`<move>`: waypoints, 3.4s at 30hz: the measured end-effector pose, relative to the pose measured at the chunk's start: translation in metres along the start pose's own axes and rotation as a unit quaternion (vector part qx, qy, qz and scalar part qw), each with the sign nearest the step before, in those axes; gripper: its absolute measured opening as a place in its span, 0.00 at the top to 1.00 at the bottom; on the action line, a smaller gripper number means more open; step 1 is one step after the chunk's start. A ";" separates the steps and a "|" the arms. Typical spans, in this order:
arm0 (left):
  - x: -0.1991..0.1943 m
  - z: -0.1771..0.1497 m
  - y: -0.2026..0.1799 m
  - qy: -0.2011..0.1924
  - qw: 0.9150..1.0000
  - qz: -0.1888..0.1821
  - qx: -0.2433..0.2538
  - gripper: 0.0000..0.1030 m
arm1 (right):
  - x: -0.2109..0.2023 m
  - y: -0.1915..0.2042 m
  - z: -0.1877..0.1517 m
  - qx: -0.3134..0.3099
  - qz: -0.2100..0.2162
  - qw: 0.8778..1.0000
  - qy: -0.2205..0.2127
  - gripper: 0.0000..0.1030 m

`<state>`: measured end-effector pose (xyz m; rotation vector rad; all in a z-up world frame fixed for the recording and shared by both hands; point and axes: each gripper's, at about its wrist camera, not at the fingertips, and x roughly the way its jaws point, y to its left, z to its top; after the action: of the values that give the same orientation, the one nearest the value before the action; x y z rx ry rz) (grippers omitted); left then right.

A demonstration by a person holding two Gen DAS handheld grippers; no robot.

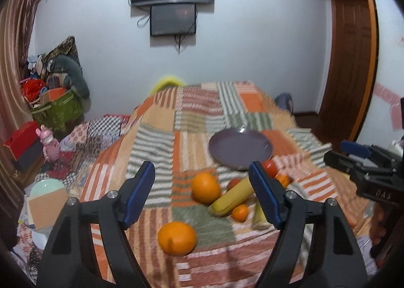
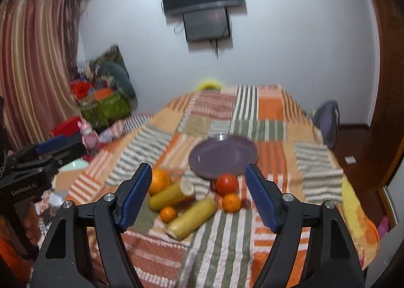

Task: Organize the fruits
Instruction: 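Grasp the large orange with the left tool while the right tool reaches the yellow corn cob, then close the right tool on the corn cob while the left tool lifts the orange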

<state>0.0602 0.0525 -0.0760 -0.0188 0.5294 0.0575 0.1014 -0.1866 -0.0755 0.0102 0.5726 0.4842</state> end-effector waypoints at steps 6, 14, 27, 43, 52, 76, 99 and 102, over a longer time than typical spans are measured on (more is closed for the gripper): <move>0.044 -0.028 0.029 0.079 0.997 0.008 -0.014 0.25 | 0.033 -0.004 -0.013 -0.004 0.000 0.998 0.065 0.35; 0.083 -0.063 0.048 0.154 0.988 0.014 -0.025 0.25 | 0.080 0.001 -0.031 -0.002 0.014 0.990 0.142 0.36; 0.109 -0.091 0.048 0.199 0.980 -0.009 -0.028 0.24 | 0.130 -0.004 -0.045 0.030 0.029 0.976 0.214 0.47; 0.116 -0.101 0.048 0.221 0.973 -0.030 -0.054 0.35 | 0.140 -0.007 -0.049 0.031 0.044 0.969 0.240 0.46; 0.096 -0.092 0.032 0.205 0.977 -0.051 -0.036 0.35 | 0.111 -0.012 -0.035 -0.021 0.042 0.972 0.229 0.90; 0.075 -0.071 0.018 0.178 0.982 -0.054 -0.024 0.35 | 0.127 -0.011 -0.048 -0.021 0.073 0.960 0.268 0.63; 0.090 -0.026 -0.004 0.148 0.988 -0.054 0.000 0.35 | 0.095 -0.034 -0.022 -0.011 0.048 0.980 0.192 0.65; 0.095 -0.011 -0.010 0.137 0.989 -0.058 0.005 0.35 | 0.086 -0.039 -0.006 -0.006 0.047 0.985 0.167 0.65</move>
<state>0.1371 0.0468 -0.1339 -0.0490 0.8022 -0.0625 0.1785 -0.1836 -0.1310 -0.0577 0.9019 0.5858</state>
